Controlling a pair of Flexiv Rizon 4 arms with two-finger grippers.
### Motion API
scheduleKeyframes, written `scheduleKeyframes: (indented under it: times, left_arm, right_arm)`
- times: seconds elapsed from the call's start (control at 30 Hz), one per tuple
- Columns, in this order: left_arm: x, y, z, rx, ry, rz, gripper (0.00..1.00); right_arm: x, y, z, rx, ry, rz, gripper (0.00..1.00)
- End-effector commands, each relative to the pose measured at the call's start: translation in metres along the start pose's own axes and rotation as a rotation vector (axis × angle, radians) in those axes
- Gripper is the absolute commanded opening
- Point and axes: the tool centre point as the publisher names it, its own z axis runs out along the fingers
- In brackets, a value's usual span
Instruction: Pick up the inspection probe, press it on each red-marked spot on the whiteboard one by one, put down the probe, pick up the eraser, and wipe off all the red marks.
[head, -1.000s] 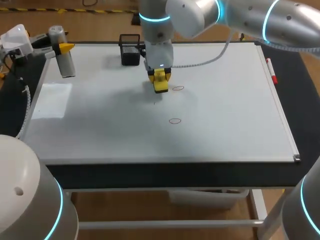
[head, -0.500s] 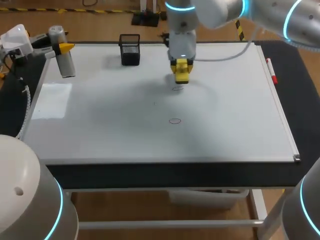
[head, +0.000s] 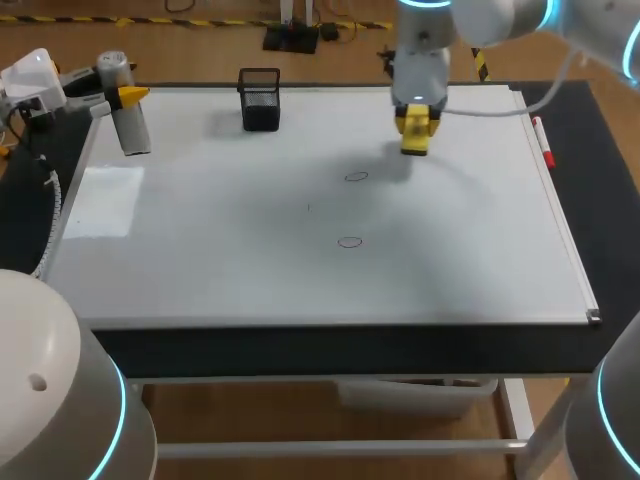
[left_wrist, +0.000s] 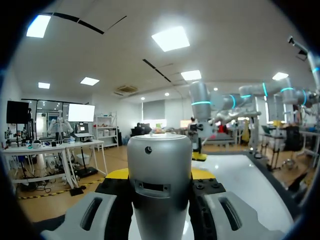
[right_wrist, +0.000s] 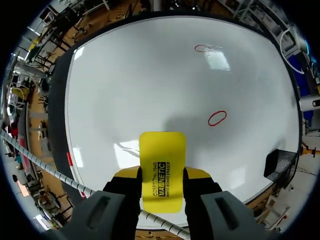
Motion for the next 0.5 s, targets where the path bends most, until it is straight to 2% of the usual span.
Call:
scheduleKeyframes:
  times: [0.03,0.5]
  left_arm:
    - [0.001,-0.001,0.0,-0.001,-0.002,0.001,0.0]
    - [0.001,-0.001,0.0,-0.001,-0.002,0.001,0.0]
  right_arm:
    - [0.043,-0.001,-0.003,0.001,-0.032,0.03,0.0]
    - [0.119,-0.007,0.007,-0.038,-0.039,0.188,0.0]
